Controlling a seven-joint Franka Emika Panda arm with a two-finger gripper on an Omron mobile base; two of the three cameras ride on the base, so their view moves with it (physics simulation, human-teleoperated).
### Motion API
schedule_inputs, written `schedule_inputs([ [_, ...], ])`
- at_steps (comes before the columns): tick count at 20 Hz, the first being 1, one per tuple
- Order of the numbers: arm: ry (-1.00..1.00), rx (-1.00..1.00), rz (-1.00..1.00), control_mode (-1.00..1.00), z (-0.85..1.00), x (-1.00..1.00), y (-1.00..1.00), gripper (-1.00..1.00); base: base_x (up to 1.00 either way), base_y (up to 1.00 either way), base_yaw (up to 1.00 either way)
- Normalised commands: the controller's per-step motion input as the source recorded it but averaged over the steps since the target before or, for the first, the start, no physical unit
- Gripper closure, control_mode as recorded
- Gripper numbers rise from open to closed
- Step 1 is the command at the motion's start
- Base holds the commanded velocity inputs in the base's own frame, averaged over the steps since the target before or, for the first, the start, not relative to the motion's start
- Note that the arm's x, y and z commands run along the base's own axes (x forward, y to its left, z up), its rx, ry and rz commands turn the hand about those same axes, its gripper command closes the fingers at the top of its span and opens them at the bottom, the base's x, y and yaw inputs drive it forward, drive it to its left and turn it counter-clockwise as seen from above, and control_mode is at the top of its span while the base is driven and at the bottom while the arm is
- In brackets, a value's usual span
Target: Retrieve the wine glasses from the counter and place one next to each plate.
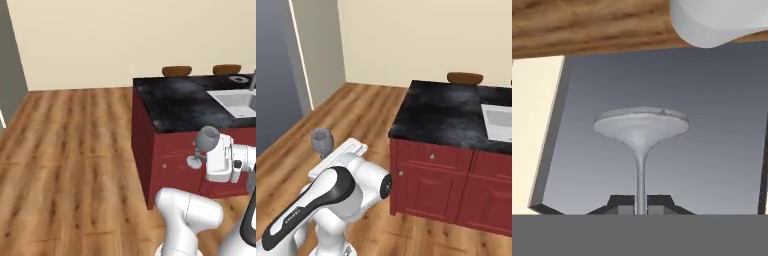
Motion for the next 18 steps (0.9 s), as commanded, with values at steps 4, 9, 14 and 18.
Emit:
schedule_inputs([
  [4,0.00,0.00,0.00,1.00,0.00,0.00,0.00,1.00,1.00,1.00,-0.41],
  [9,0.00,0.00,0.00,1.00,0.00,0.00,0.00,1.00,1.00,1.00,-0.40],
  [14,0.00,0.00,0.00,1.00,0.00,0.00,0.00,1.00,1.00,1.00,-0.38],
  [18,0.00,0.00,0.00,1.00,0.00,0.00,0.00,1.00,1.00,1.00,-0.38],
])
